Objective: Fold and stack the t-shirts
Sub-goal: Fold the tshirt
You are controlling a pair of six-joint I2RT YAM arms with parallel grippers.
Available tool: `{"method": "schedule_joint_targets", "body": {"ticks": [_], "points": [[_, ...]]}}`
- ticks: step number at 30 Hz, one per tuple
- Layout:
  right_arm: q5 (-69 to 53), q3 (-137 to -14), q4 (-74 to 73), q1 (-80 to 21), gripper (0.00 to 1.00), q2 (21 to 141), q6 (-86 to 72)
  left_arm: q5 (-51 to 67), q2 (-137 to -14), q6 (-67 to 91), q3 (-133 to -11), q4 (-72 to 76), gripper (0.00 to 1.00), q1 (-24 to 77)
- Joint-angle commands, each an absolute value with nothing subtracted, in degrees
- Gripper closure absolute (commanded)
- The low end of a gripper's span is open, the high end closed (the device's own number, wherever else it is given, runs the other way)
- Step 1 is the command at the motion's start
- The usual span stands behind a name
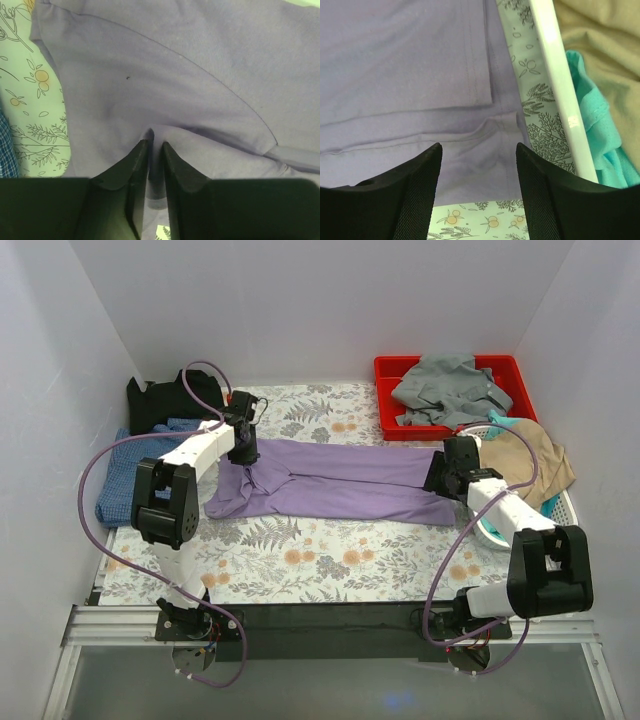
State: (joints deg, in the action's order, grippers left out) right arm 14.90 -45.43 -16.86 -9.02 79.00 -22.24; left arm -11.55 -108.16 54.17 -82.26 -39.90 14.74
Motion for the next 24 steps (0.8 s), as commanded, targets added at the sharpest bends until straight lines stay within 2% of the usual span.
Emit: {"method": "schedule_joint_targets", "body": {"ticks": [1,5,6,9,13,17,24], "points": [[15.47,-47.02,-13.01,-8.79,0.33,76.56,-20.74,-13.97,-106.96,53.7,-84.81,-38.32,0.8,14.41],[8.63,-47.46,-12.22,-8.96,0.33,74.71,-20.13,-18.28,-106.0,53.18,-85.87,-38.23,0.51,14.33],[2.61,-47.72,-11.26,-8.96,0.33,74.79,-18.91,-18.98,-105.91,53.0,-86.22,-38.41,0.42,14.33],[-7.97,-50.27,-11.25,-10.28,0.33,76.63,-18.2,-20.21,-105.47,52.91,-88.41,-39.72,0.33,14.33],[-18.52,-57.63,-11.51,-14.83,0.31,82.77,-16.01,-20.21,-104.33,53.26,-89.99,-40.25,0.31,14.33],[-23.72,-65.37,-13.79,-21.52,0.31,90.23,-13.36,-22.94,-102.4,54.49,-90.09,-41.57,0.3,14.24],[-28.21,-79.61,-15.2,-33.73,0.31,102.2,-12.31,-18.63,-94.93,59.14,-88.7,-46.76,0.28,13.98]]}}
